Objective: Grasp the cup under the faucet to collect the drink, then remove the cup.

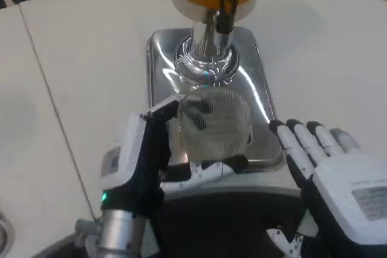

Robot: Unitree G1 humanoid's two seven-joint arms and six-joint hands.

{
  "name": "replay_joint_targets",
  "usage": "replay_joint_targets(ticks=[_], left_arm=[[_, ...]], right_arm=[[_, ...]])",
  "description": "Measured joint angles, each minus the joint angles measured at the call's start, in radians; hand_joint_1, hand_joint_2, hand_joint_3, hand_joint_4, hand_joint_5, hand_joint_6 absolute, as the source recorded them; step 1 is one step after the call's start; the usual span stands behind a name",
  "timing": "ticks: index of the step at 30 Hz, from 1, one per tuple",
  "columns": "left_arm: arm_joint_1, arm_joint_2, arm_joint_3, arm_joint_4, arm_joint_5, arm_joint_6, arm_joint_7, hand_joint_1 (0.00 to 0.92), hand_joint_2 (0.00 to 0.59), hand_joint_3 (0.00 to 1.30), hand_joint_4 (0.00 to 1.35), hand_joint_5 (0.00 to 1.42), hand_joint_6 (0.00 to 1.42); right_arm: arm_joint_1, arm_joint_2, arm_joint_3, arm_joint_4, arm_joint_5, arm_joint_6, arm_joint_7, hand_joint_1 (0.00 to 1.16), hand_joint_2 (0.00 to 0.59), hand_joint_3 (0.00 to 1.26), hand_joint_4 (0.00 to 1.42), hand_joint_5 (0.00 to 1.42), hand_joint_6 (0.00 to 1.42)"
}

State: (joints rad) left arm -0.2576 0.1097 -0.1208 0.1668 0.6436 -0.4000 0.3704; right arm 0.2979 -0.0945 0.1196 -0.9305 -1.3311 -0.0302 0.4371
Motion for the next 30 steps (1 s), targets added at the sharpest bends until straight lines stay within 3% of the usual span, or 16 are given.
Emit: replay_joint_targets(ticks=[11, 16, 22, 30], left_arm=[[-0.241, -0.048, -0.095, 0.361, -0.003, -0.008, 0.125, 0.577, 0.044, 1.21, 1.16, 1.42, 1.42], [-0.371, -0.052, -0.088, 0.569, -0.032, -0.014, 0.199, 0.584, 0.043, 1.21, 1.16, 1.42, 1.42], [-0.505, -0.05, -0.08, 0.756, -0.061, -0.021, 0.286, 0.592, 0.053, 1.2, 1.14, 1.42, 1.42], [-0.561, -0.03, -0.089, 0.852, -0.085, -0.028, 0.364, 0.582, 0.073, 1.12, 1.11, 1.42, 1.42]], right_arm=[[-0.038, 0.035, -0.006, -0.023, -0.021, 0.006, 0.065, 0.58, 0.418, 0.0, 0.0, 0.0, 0.02], [-0.016, 0.027, -0.035, -0.036, -0.019, 0.005, 0.08, 0.58, 0.418, 0.0, 0.0, 0.0, 0.03], [-0.034, 0.042, -0.029, -0.037, -0.037, 0.005, 0.082, 0.58, 0.418, 0.0, 0.0, 0.0, 0.03], [-0.063, 0.044, -0.018, -0.012, -0.039, 0.006, 0.083, 0.58, 0.419, 0.0, 0.0, 0.0, 0.03]])
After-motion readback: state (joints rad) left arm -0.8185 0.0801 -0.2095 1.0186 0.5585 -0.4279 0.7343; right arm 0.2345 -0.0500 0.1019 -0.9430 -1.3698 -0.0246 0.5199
